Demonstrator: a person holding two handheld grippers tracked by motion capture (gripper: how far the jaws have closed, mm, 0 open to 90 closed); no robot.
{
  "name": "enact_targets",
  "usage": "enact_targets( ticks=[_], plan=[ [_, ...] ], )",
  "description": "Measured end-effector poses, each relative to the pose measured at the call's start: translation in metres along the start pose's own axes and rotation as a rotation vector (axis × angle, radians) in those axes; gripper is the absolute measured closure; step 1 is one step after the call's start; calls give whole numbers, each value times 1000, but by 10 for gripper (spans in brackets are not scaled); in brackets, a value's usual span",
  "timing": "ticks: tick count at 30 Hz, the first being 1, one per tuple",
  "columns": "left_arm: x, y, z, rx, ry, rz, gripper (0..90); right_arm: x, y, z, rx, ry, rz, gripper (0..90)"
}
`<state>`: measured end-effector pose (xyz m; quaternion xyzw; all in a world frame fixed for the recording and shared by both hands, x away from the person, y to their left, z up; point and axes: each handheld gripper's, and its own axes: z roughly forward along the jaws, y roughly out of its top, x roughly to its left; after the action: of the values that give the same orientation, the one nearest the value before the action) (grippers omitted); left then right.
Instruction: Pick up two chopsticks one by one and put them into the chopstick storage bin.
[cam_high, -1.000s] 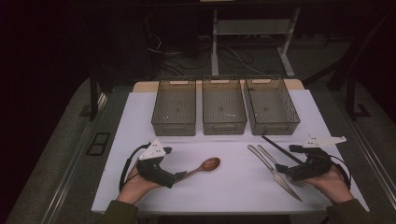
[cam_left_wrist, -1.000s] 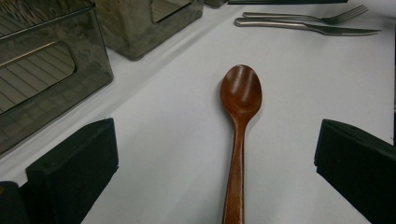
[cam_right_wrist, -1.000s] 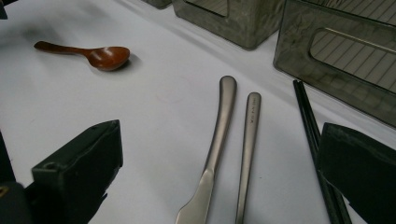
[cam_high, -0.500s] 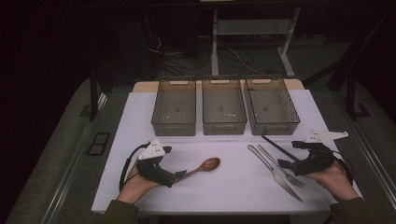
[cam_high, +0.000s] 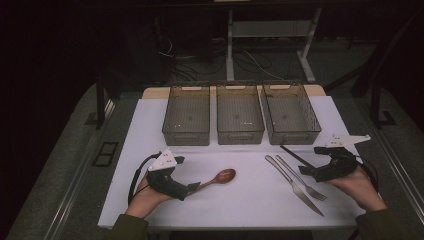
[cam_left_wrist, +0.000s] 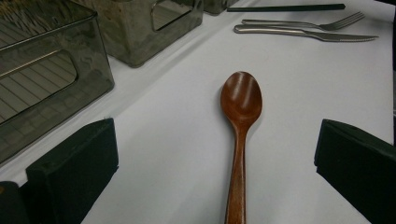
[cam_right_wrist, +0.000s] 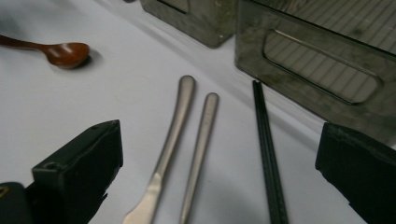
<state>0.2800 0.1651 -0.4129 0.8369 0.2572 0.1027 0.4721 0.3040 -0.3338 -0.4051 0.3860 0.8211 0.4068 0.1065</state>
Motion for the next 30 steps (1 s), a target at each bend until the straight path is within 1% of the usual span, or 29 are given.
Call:
enact_targets(
  ticks=[1,4,5,9,10,14,16,20,22,24,30],
  plan=[
    [0,0,0,0,-1,2,0,0,0,0,0,0,0,11],
    [0,0,-1,3,-2,3,0,-9,-1,0,6,-21,14,11],
    [0,0,-1,3,-3,3,0,-11,-2,0,7,-28,10,11],
    [-1,0,-1,-3,-4,1,0,-15,-4,-3,10,-43,14,11],
    [-1,0,-1,-2,-3,1,0,-16,-5,-6,8,-48,13,54],
    [-1,0,-1,0,-4,3,0,-19,-8,-8,14,-52,13,87],
    [-1,0,-1,-2,-4,4,0,-22,-11,-9,25,-54,10,145],
    [-1,-1,-1,0,-5,7,0,-26,-14,-11,36,-57,9,229],
    [-1,-1,-1,0,-6,6,0,-26,-14,-11,43,-56,15,244],
    [-1,-1,-1,1,-8,6,0,-28,-16,-11,60,-63,2,294],
    [-2,-1,-1,4,-11,7,0,-31,-20,-14,89,-73,3,431]
  ],
)
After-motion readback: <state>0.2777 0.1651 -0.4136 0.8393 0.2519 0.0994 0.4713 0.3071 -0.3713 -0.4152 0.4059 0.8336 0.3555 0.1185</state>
